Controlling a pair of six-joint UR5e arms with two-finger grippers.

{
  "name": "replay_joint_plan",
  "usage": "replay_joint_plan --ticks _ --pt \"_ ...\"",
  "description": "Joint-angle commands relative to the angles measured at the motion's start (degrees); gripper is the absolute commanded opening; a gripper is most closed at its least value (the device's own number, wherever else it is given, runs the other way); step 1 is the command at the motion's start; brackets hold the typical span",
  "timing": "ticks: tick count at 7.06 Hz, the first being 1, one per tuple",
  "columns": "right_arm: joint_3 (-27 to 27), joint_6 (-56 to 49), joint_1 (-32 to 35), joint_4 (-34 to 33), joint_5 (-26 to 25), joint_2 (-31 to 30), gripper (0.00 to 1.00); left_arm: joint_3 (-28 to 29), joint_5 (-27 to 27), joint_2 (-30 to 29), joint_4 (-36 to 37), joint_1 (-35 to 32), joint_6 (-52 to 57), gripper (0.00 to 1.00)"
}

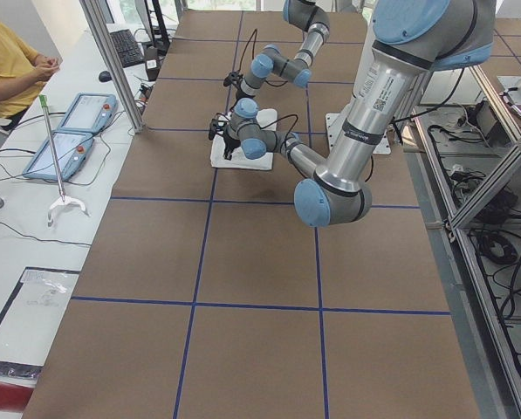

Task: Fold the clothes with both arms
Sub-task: 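Fold the held edge with both grippers toward the far edge of the shirt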

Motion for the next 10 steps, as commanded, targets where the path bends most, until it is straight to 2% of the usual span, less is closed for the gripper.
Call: replay_joint_plan --ticks 1,2,3,4,5,7,8,9,10 --pt "0.07 -1.74 0.18 1.88 0.02 0.41 0.99 -2.84 -0.47 0.14 0.38 -0.34 3.54 0.99" --pt "0.16 -2.02 0.18 1.89 0.11 1.11 1.0 -5.65 -1.08 0.75 0.65 -2.17 9.32 1.0" --pt "-0.02 -2.02 -0.17 1.8 0.11 1.73 1.0 -5.85 -6.83 2.41 0.48 -4.97 12.86 1.0" --pt "-0.28 -2.02 -1.74 1.8 -0.15 1.73 1.0 -6.12 -10.02 3.12 0.39 -7.26 16.89 1.0" --pt "-1.5 -2.11 -2.8 1.8 -0.24 1.82 1.0 -6.21 -10.22 3.22 0.39 -7.72 18.33 1.0" --pt "-7.98 -3.42 -2.11 1.89 -0.6 4.7 0.99 -6.21 -10.14 3.3 0.39 -7.72 18.25 1.0" --pt "-8.1 -3.87 0.25 1.89 -0.25 5.77 0.96 -6.21 -10.05 3.39 0.21 -7.72 18.17 1.0" --pt "-9.5 -4.22 2.36 1.89 -0.07 6.56 0.83 -6.21 -9.96 3.39 0.13 -7.72 17.9 1.0" --pt "-11.34 -4.31 2.81 1.89 -0.07 6.48 0.78 -6.21 -9.96 3.48 0.04 -7.63 17.64 1.0"
